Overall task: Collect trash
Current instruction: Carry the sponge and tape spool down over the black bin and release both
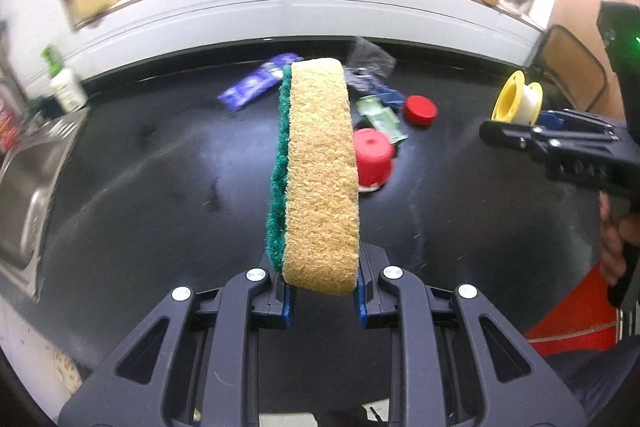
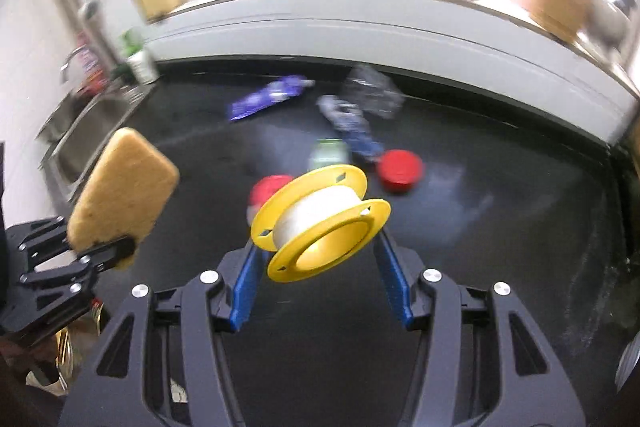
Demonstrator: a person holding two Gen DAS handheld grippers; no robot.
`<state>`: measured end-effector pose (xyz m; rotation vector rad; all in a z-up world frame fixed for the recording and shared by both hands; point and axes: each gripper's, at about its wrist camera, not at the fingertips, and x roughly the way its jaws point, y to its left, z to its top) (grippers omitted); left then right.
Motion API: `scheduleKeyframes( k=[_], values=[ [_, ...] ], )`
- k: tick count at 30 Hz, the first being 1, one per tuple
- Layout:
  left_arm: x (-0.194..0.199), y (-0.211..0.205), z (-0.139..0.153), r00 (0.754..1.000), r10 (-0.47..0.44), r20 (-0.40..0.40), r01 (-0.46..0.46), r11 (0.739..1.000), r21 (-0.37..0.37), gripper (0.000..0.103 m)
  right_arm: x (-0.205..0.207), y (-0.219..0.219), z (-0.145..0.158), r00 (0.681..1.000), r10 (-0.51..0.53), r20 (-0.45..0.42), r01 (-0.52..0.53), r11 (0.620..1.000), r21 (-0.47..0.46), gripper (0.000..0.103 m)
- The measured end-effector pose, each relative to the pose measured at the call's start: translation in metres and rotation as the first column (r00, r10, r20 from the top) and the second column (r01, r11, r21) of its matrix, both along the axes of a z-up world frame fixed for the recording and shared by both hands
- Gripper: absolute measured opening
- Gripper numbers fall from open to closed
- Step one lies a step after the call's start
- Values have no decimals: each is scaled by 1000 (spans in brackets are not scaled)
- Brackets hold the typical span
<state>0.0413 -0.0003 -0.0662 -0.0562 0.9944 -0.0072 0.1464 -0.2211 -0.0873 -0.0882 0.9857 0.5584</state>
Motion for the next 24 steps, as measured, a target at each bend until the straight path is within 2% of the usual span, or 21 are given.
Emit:
scheduleKeyframes(
  k=[5,8,11,14,20,24],
  values=[
    [-35,35,5,996,94,11,-94,996,11,21,-36,58,15,994,106,18,-106,994,8,53],
    [-61,61,6,985,174,18,-174,985,12,21,-50,92,18,984,175,20,-175,984,11,53],
    [-85,84,9,971,238,29,-239,971,18,21,-70,132,22,964,263,29,-263,965,19,53],
    [-114,109,11,946,322,39,-323,946,25,21,-90,173,26,933,358,41,-359,933,21,53],
    [-187,163,12,855,517,42,-518,854,45,21,-145,263,31,829,558,50,-559,828,33,53],
    [-241,194,8,768,640,29,-641,766,57,21,-191,324,28,730,683,39,-684,729,44,53]
  ],
)
